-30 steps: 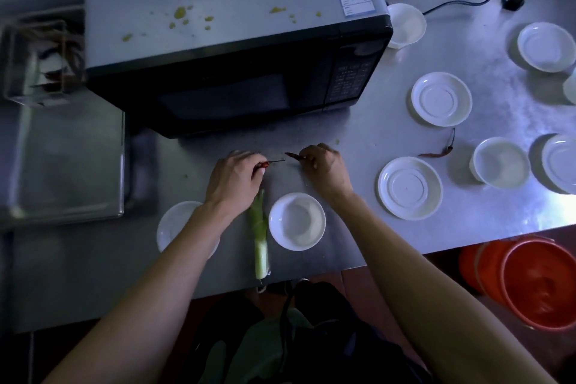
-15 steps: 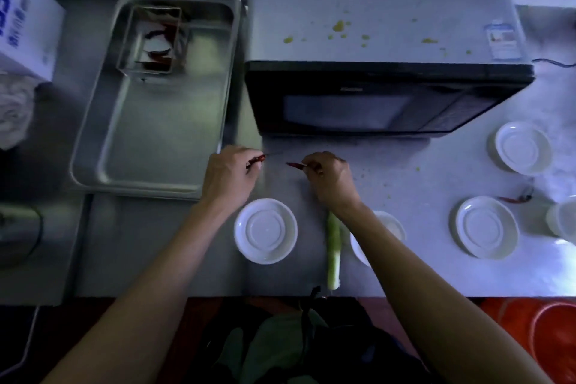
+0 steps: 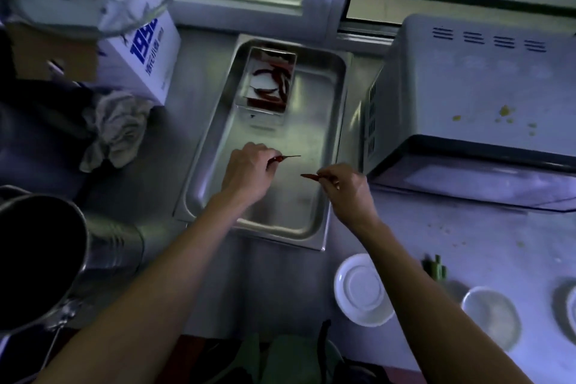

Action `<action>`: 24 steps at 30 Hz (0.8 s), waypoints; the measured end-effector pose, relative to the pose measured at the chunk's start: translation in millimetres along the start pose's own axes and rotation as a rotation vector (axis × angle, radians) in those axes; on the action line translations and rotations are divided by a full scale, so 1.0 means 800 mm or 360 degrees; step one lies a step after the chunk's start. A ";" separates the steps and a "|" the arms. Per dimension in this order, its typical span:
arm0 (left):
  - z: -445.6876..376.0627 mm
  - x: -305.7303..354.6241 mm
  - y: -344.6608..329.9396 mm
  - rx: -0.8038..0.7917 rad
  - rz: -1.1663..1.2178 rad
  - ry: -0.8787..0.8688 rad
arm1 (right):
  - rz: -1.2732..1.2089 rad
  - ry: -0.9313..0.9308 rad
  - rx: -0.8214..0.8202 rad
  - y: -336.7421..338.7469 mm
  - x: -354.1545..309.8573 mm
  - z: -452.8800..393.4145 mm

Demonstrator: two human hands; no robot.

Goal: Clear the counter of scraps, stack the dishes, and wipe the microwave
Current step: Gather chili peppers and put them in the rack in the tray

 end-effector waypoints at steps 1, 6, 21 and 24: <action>-0.010 -0.009 0.004 -0.0010 0.0000 -0.0004 | 0.0016 -0.0011 0.0015 -0.003 -0.005 -0.011; -0.074 -0.042 0.019 0.0021 0.0017 0.0012 | 0.0064 -0.0041 0.0051 -0.015 -0.017 -0.073; -0.251 -0.103 0.009 -0.0052 -0.0248 -0.0304 | -0.0125 -0.0310 0.0099 -0.074 -0.001 -0.231; -0.267 -0.111 0.000 -0.0126 -0.0248 -0.0322 | -0.0139 -0.0336 0.0121 -0.087 0.008 -0.249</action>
Point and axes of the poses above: each hand's wrist, its own z-axis away from the middle knuckle, its own y-axis out of the back of the hand, x = y × z, the point moved 1 cm from there along -z, towards the middle knuckle, and after that the axes turned 2 degrees about x, right-handed, at the moved point
